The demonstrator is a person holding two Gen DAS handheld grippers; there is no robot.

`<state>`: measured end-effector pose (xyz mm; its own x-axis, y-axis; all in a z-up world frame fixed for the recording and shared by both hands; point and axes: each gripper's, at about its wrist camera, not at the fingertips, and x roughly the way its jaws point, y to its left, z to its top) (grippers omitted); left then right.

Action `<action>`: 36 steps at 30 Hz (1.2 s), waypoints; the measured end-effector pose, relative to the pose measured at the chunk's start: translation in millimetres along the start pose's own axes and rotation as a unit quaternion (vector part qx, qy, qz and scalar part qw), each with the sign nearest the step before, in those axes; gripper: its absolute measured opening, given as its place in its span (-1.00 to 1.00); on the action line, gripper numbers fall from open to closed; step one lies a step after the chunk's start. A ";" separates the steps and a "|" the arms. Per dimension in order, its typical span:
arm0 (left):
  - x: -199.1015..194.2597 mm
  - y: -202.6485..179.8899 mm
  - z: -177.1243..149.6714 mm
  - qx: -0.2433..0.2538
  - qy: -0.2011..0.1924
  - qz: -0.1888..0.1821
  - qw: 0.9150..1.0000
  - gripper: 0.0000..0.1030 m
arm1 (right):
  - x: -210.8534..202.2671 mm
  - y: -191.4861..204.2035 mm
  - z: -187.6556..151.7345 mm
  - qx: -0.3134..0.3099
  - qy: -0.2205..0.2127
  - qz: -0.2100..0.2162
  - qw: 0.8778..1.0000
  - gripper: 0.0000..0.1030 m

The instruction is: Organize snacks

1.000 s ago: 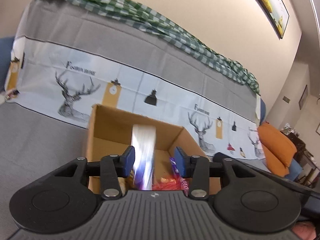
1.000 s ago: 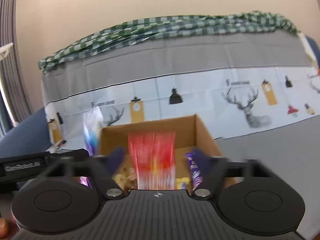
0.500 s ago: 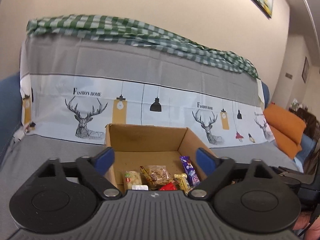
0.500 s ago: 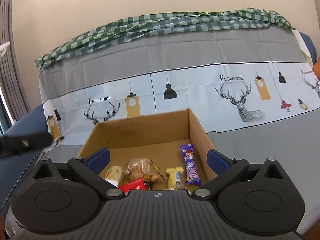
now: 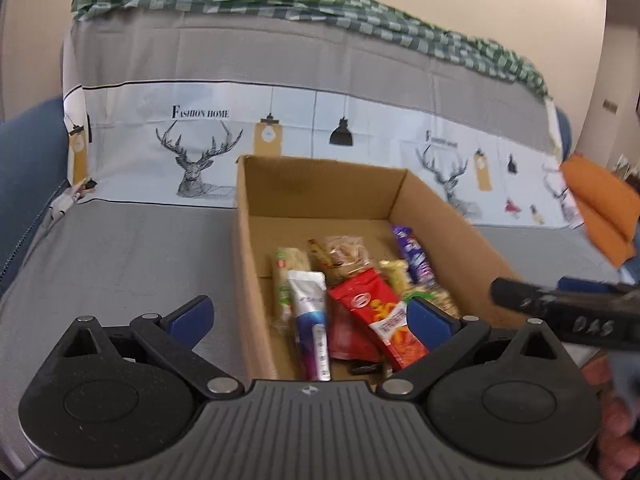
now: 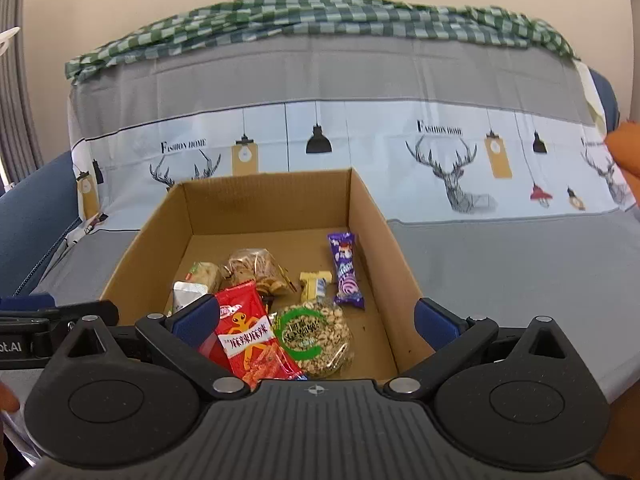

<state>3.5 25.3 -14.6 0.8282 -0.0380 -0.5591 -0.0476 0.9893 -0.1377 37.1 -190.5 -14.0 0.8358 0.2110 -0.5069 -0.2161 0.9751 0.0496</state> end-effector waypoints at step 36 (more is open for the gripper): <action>15.8 0.6 0.3 -0.022 0.044 -0.002 0.999 0.99 | 14.5 1.9 -1.7 -0.001 0.019 0.009 1.000 0.99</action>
<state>16.7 25.3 -23.3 0.7762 -0.0566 -0.6280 -0.0701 0.9820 -0.1752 48.0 -185.7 -22.7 0.8118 0.2257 -0.5386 -0.2315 0.9711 0.0581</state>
